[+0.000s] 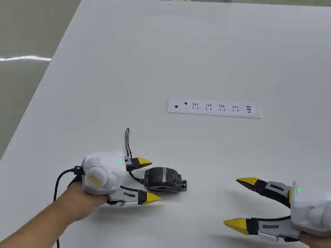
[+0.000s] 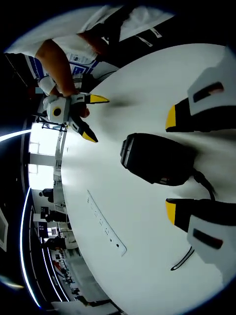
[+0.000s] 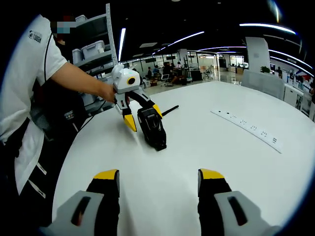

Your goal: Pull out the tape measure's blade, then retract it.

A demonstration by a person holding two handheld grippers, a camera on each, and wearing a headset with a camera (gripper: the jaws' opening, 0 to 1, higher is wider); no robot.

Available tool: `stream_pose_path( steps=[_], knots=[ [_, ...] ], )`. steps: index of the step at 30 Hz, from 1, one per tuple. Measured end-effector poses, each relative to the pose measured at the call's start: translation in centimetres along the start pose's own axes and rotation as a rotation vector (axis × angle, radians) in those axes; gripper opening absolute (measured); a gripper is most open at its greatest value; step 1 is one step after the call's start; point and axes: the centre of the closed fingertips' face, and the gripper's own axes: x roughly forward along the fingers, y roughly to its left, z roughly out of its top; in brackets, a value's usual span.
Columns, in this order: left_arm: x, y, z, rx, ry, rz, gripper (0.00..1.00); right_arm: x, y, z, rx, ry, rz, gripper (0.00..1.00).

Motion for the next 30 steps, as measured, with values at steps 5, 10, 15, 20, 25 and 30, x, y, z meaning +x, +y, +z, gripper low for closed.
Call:
stream_pose_path(
  steps=[5, 10, 15, 20, 25, 30],
  knots=[
    [0.5, -0.2, 0.0, -0.004, 0.001, -0.013, 0.46, 0.4, -0.1, 0.0, -0.001, 0.003, 0.009, 0.64],
    [0.6, -0.5, -0.1, -0.014, 0.005, -0.039, 0.36, 0.5, -0.4, 0.0, 0.0, 0.002, 0.013, 0.64],
    [0.7, -0.4, 0.0, -0.006, 0.0, -0.04, 0.33, 0.8, -0.6, 0.0, -0.001, 0.008, 0.015, 0.64],
    [0.7, -0.4, -0.1, -0.002, -0.005, -0.042, 0.32, 1.0, -0.7, -0.1, -0.001, 0.01, 0.02, 0.63],
    [0.7, -0.3, -0.1, 0.011, 0.0, -0.044, 0.32, 1.4, -0.8, 0.0, -0.002, 0.01, 0.024, 0.63],
    [0.7, -0.4, -0.1, 0.021, -0.002, -0.044, 0.31, 1.8, -1.0, 0.1, -0.006, 0.008, 0.031, 0.63]
  ],
)
